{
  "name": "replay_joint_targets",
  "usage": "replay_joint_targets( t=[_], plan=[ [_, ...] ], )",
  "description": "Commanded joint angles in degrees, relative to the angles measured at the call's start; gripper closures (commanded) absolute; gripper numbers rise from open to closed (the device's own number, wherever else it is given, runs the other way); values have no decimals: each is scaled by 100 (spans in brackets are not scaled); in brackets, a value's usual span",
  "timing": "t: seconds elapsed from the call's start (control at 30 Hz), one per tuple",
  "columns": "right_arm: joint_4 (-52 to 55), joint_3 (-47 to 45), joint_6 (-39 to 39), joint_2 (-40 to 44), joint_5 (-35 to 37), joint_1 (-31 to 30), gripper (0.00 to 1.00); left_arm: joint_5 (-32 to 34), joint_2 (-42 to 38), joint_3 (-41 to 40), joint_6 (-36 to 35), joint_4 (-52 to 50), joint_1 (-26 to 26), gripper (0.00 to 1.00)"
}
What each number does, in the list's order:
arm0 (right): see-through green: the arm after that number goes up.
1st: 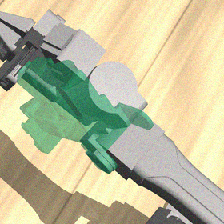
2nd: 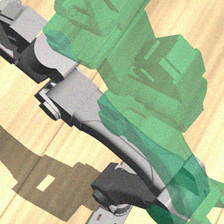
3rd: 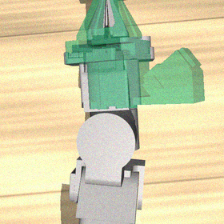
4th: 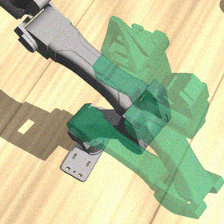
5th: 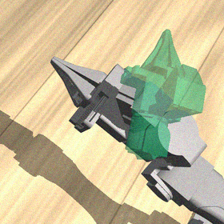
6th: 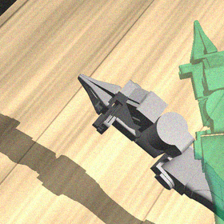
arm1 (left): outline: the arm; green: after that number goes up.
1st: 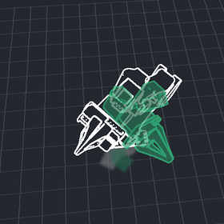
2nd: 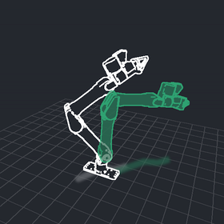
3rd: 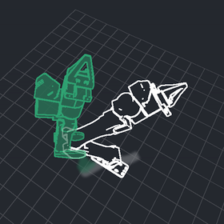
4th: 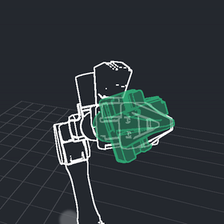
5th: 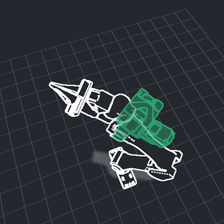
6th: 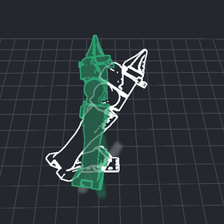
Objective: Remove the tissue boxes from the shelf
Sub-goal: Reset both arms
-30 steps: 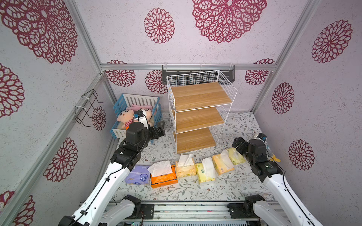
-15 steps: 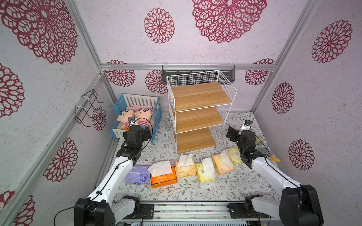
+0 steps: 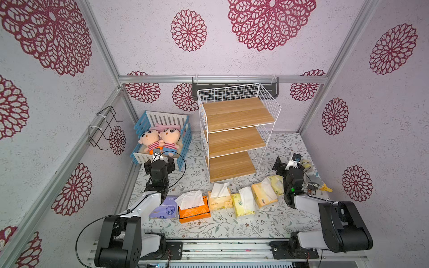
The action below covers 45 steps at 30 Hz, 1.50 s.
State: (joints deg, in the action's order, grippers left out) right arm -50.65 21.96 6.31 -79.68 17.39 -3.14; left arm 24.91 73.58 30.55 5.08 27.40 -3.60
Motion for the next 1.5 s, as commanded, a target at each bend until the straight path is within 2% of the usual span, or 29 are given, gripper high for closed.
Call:
replay_joint_targets(
  t=[0.0,0.1,0.2,0.4,0.47,0.53,0.63,0.7,0.83,0.9,0.97,1.07,1.23,1.37,1.47],
  plan=[
    [-1128,-27,-241,-32,-135,-1,1,-205,144,-177,-113,896,194,3],
    [-914,114,-419,-84,-110,-42,1,-256,264,-263,-156,1162,319,3],
    [-668,142,-662,-30,229,-214,1,-396,356,-278,-175,1378,466,3],
    [-136,149,-570,76,605,-405,1,-805,525,-107,-5,1382,755,3],
    [-539,-149,-656,9,701,-513,1,-849,476,-167,19,1417,773,3],
    [-1610,-648,-754,-147,586,-559,1,-904,405,-272,21,1500,781,3],
    [-2607,-967,-783,-620,564,-565,1,-980,294,-284,19,1264,781,3],
    [-2362,-925,-663,-555,439,-492,1,-1017,270,-321,16,1310,781,3],
    [-2694,-1111,-638,-571,139,-405,1,-1098,317,-260,-33,1245,807,3],
    [-3604,-1350,-726,-983,-141,-322,1,-1136,253,-324,-65,1233,817,3],
    [-3102,-1257,-628,-786,-290,-246,1,-1149,122,-456,-19,1247,816,3],
    [-2984,-1161,-673,-849,-589,-190,1,-1096,47,-607,19,1434,815,3],
    [-2982,-1150,-642,-854,-523,-179,1,-1360,23,-552,73,926,809,3],
    [-2947,-1141,-534,-851,-223,-179,1,-939,419,-1192,85,2269,707,3],
    [-3042,-1189,-547,-848,-299,-179,1,-930,948,-1223,-1,2889,719,3]
  ],
)
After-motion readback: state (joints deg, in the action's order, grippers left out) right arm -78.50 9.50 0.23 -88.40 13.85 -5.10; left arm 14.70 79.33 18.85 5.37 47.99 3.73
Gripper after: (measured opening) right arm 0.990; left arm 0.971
